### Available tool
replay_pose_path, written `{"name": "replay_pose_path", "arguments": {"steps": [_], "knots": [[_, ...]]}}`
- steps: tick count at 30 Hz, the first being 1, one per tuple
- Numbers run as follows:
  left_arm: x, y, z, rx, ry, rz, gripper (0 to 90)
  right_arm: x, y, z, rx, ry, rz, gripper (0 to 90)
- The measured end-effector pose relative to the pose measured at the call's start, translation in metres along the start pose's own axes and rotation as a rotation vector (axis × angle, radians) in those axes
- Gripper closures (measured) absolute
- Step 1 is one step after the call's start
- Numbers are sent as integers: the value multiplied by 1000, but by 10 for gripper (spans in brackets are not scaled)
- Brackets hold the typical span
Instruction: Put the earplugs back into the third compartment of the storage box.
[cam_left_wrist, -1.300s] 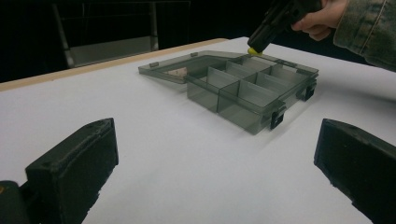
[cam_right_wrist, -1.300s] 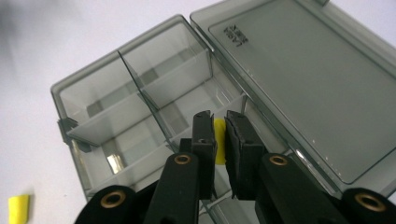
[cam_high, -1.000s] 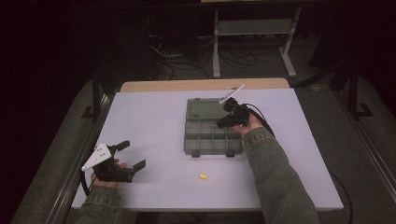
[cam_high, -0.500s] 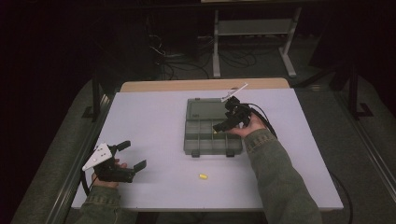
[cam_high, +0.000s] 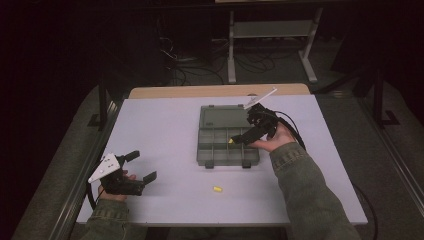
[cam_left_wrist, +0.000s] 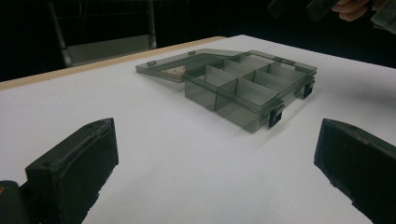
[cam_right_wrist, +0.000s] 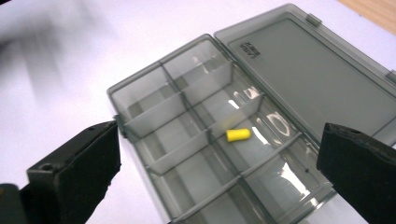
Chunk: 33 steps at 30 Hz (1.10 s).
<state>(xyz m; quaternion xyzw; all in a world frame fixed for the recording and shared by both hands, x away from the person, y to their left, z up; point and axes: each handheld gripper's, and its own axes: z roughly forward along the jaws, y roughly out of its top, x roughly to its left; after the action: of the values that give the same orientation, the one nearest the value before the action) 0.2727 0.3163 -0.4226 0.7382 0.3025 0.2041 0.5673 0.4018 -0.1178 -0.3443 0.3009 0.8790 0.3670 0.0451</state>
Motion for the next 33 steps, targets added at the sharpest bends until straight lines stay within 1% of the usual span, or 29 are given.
{"name": "replay_pose_path", "arguments": {"steps": [5, 6, 7, 10, 13, 14, 16, 17, 23, 28, 33], "knots": [[0, 0, 0, -2, 0, 0, 0, 16, -2, -2, -4, 31, -38, 0], [0, 0, 0, -2, 0, 0, 0, 19, -4, -2, -7, 34, -53, 0], [0, 0, 0, -2, -1, -1, 0, 23, -5, -1, -6, 43, -55, 0], [0, 0, 0, -2, -1, 0, 0, 32, -10, 4, 1, 61, -82, 0], [-1, 0, 0, -3, -1, 0, 0, 40, -14, 9, 12, 77, -94, 0], [0, 0, 0, -3, -1, -1, 0, 44, -17, 12, 15, 88, -104, 0], [0, 0, 0, -2, -2, 0, 0, 47, -18, 14, 18, 94, -108, 0], [0, 0, 0, -1, -1, 1, 0, 51, -20, 17, 23, 102, -119, 0], [-1, 0, 0, -2, 0, 3, 0, 59, -25, 24, 36, 121, -131, 0], [-1, 0, 0, -2, -1, 4, 0, 65, -32, 35, 67, 131, -144, 0], [-1, 0, 0, -1, 0, 3, 0, 70, -37, 42, 81, 145, -156, 0]]}}
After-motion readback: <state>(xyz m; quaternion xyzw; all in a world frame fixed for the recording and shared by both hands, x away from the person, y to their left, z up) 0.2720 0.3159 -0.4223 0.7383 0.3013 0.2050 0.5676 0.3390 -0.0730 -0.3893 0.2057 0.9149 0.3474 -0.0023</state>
